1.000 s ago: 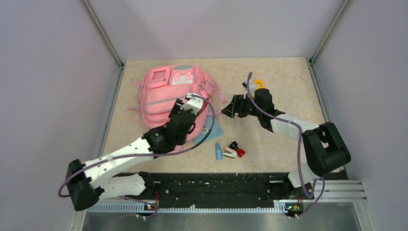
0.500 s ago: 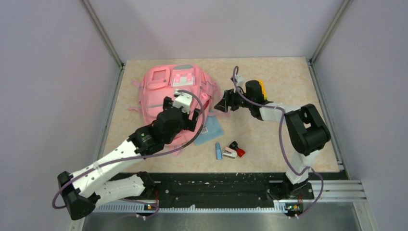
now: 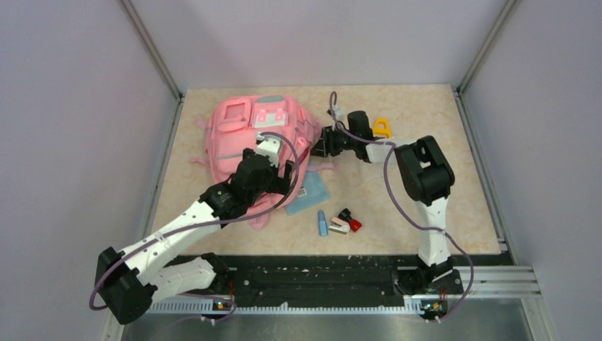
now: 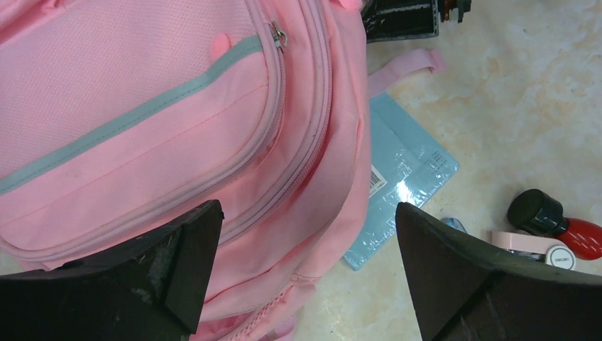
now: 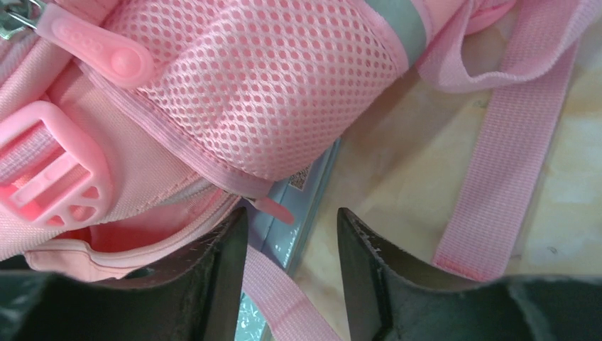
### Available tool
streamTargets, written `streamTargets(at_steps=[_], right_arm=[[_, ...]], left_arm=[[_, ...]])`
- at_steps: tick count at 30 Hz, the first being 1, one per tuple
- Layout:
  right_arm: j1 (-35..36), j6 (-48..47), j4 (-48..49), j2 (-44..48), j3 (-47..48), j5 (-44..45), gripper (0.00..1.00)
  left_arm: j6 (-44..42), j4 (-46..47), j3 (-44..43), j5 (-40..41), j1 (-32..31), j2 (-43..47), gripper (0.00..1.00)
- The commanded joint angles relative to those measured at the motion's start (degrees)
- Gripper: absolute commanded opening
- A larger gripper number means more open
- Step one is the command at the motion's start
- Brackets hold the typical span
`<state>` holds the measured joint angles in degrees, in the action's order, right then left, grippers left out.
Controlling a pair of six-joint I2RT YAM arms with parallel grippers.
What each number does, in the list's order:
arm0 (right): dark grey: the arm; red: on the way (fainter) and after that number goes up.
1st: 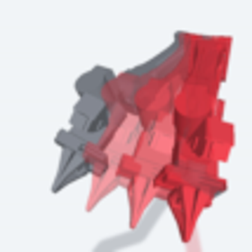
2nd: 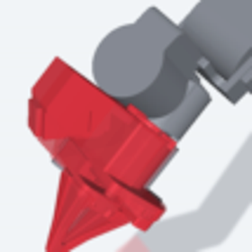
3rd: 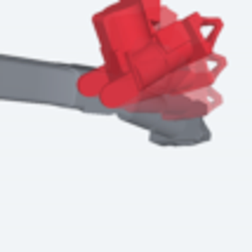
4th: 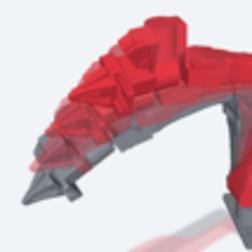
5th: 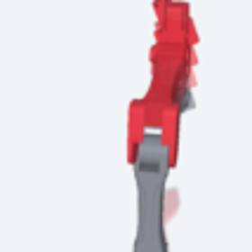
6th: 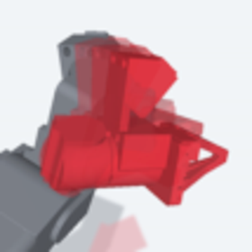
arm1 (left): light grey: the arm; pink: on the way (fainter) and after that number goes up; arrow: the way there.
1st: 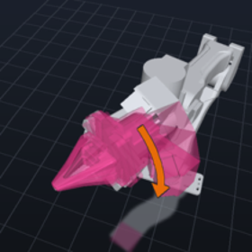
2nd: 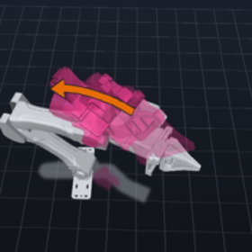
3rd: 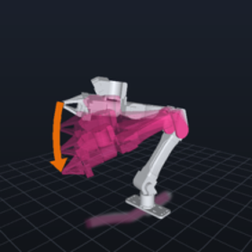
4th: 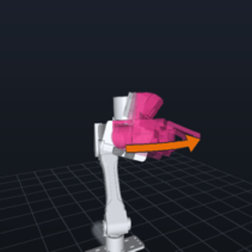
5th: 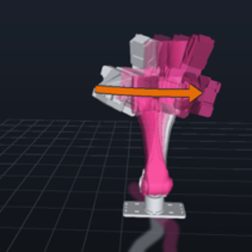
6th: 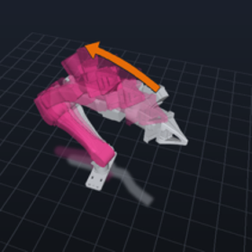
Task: Pack the student bag
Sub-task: Zip the student bag at the center of the board.
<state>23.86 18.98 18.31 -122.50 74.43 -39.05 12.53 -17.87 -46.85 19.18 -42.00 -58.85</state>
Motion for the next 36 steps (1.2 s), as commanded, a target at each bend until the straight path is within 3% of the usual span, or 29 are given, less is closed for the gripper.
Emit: streamTargets(at_steps=[1, 5, 8, 9, 14, 17, 21, 23, 29, 36], right_arm=[[0.6, -1.8, 1.6, -1.5, 4.4, -5.0, 0.43], [1.0, -3.1, 2.5, -2.6, 5.8, -7.5, 0.28], [1.1, -4.6, 2.5, -2.5, 6.0, -8.9, 0.04], [1.1, -5.4, 1.7, -2.0, 5.8, -8.8, 0.00], [2.5, -10.1, -3.5, 5.5, 0.7, -4.0, 0.00], [4.4, -13.9, -9.8, 10.3, -1.5, 3.4, 0.00], [7.7, -17.3, -15.8, 15.4, -3.7, 11.4, 0.00], [8.7, -17.5, -17.2, 17.0, -4.6, 12.3, 0.00], [13.2, -18.6, -24.2, 20.4, -5.1, 16.1, 0.00], [20.0, -16.0, -24.3, 23.2, -7.1, 17.1, 0.00]], left_arm=[[0.0, 1.0, 0.6, -1.1, 0.4, -2.4, 0.97], [-1.2, 1.6, 1.0, -0.1, 0.4, -3.9, 0.97], [-1.2, 1.6, 0.8, 1.4, 0.5, -4.7, 0.97], [-1.1, 1.7, 0.8, 1.8, 0.6, -4.9, 0.97], [0.4, 2.5, 1.1, 0.6, 2.0, -5.7, 0.97], [1.0, 3.7, 1.4, -2.3, 3.1, -5.3, 0.96], [0.7, 4.6, 1.9, -3.3, 3.9, -5.3, 0.87], [0.9, 4.7, 1.9, -3.4, 4.2, -5.5, 0.83], [1.4, 5.7, 2.3, -4.0, 4.4, -5.7, 0.83], [1.8, 6.8, 2.1, -4.9, 4.7, -5.9, 0.83]])
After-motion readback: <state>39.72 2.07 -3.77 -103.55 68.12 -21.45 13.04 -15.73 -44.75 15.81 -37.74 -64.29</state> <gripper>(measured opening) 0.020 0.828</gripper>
